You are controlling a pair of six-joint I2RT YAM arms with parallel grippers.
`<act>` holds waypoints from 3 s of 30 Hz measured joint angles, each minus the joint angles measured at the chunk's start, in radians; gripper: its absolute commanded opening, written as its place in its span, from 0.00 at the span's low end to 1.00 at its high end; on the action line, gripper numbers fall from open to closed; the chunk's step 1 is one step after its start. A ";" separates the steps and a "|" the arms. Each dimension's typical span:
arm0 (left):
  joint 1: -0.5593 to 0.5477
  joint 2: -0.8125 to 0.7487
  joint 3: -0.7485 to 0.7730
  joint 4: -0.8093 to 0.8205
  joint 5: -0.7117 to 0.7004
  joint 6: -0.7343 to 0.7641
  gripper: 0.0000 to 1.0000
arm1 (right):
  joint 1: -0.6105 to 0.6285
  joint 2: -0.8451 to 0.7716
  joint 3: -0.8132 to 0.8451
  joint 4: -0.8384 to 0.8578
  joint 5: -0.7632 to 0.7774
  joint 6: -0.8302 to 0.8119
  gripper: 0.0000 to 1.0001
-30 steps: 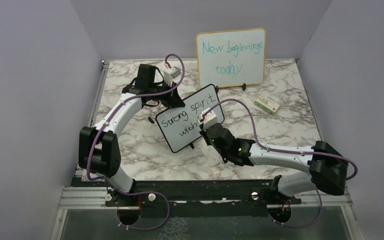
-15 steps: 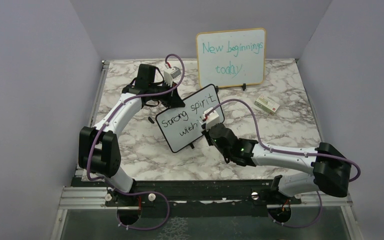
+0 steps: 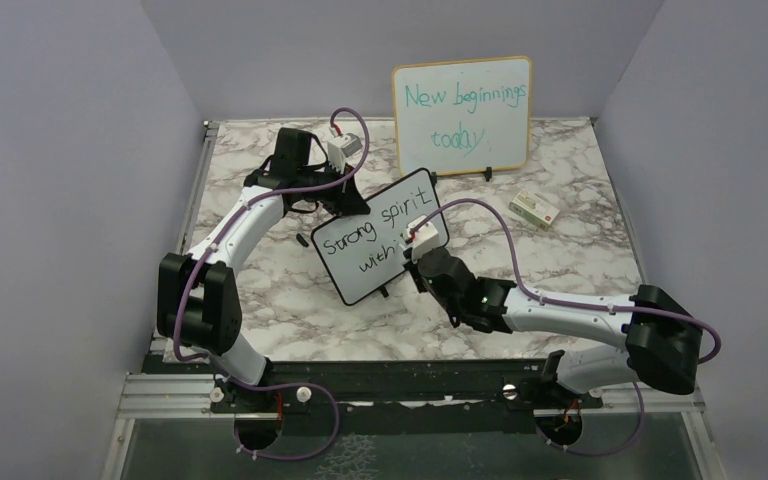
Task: Write a sentence on the whiteboard
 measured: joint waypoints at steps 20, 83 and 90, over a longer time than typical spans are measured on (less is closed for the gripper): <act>0.000 0.000 0.000 0.000 0.000 0.000 0.00 | 0.000 0.019 0.000 0.007 -0.009 -0.001 0.00; 0.000 0.000 0.000 0.000 0.000 0.000 0.00 | -0.027 0.007 0.000 0.011 -0.003 -0.011 0.00; 0.000 0.000 0.000 0.000 0.000 0.000 0.00 | -0.027 0.008 0.000 0.002 -0.005 -0.009 0.00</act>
